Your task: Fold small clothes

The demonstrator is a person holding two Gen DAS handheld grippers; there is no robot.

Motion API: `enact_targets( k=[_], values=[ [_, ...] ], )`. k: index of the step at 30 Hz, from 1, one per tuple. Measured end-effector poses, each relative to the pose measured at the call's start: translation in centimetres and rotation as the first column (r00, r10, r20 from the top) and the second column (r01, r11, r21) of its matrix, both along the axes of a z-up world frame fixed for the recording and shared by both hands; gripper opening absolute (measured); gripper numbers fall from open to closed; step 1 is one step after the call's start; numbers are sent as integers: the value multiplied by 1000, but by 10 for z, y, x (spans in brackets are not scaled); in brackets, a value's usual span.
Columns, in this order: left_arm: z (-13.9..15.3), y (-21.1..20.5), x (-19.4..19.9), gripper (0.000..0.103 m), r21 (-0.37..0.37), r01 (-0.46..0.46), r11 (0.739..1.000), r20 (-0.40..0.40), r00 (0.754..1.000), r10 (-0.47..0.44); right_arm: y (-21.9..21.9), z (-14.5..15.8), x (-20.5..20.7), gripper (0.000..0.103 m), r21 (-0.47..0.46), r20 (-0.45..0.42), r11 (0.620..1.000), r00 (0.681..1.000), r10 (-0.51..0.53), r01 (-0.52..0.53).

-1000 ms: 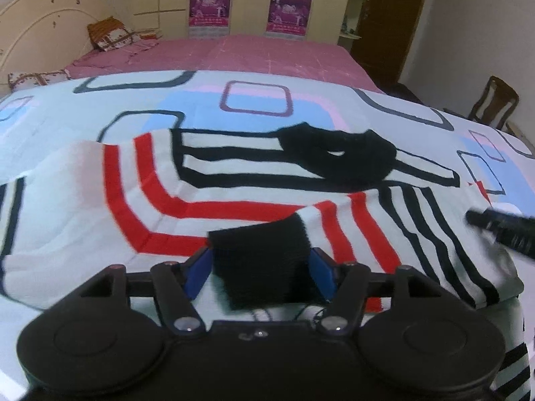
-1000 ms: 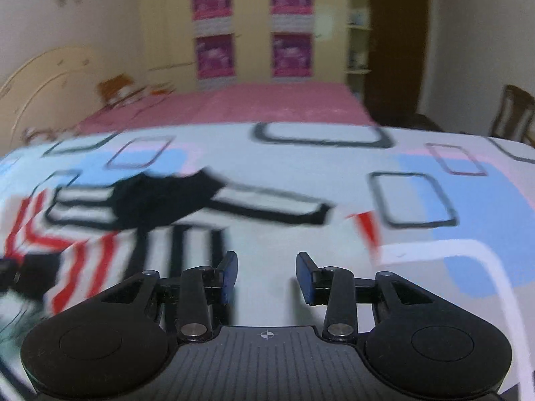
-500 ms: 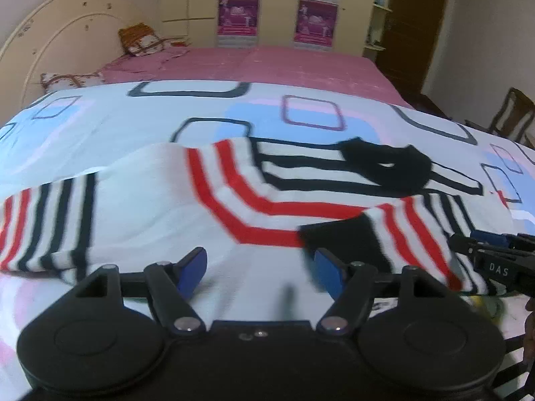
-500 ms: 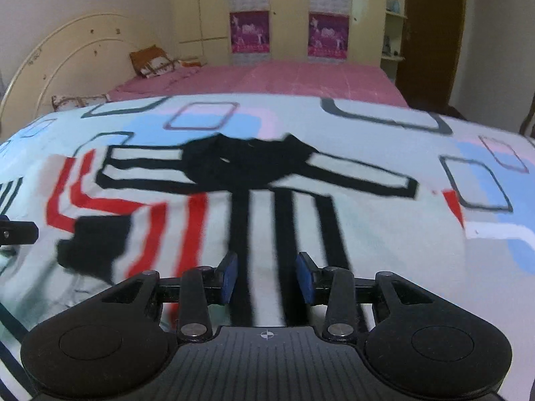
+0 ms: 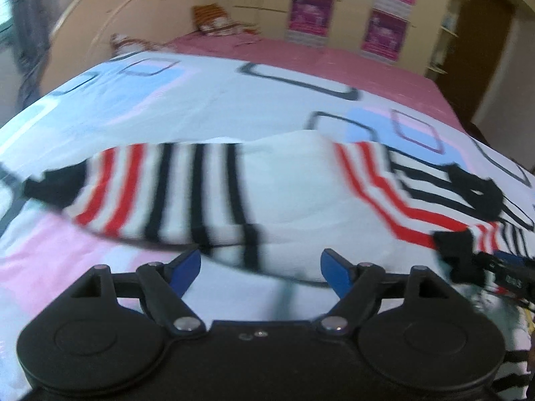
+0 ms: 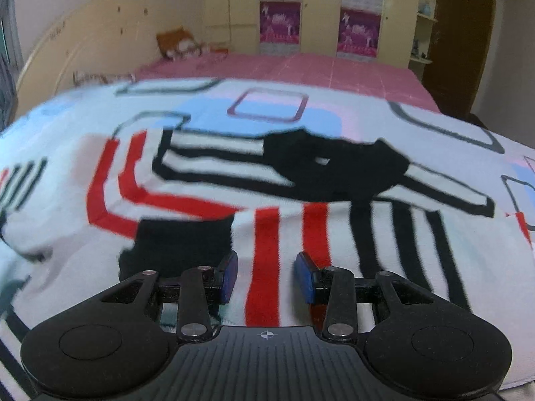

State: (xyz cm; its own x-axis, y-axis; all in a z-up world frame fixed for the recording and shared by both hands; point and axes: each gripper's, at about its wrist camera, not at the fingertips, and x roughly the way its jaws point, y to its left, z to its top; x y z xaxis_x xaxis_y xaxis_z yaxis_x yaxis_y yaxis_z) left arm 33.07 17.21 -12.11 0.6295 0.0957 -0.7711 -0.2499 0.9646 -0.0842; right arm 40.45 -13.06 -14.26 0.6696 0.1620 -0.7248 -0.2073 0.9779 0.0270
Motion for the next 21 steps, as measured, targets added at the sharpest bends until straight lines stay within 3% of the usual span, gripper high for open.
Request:
enact_targets(
  k=[2, 6, 9, 13, 18, 21],
  values=[
    [-1, 19, -4, 79, -9, -47, 999, -9, 999, 47, 4, 0, 2, 39, -13, 1, 1000, 1000, -4, 4],
    [-5, 57, -16, 80, -45, -161, 986, -21, 987, 160, 7, 11, -1, 39, 61, 36, 998, 999, -28, 26],
    [-9, 82, -22, 80, -81, -238, 968, -31, 971, 236, 18, 1, 1, 39, 45, -12, 999, 1000, 6, -6],
    [-16, 110, -26, 80, -145, -331, 933, -36, 944, 329, 26, -2, 0, 39, -3, 9, 1000, 1000, 22, -22],
    [-24, 139, -20, 79, -241, -391, 888, 14, 914, 406, 22, 1, 0, 39, 32, -4, 999, 1000, 6, -6],
    [-28, 150, -11, 74, -264, -402, 877, 45, 903, 427, 26, -2, -3, 39, 8, 1, 1000, 1000, 12, -12]
  ],
)
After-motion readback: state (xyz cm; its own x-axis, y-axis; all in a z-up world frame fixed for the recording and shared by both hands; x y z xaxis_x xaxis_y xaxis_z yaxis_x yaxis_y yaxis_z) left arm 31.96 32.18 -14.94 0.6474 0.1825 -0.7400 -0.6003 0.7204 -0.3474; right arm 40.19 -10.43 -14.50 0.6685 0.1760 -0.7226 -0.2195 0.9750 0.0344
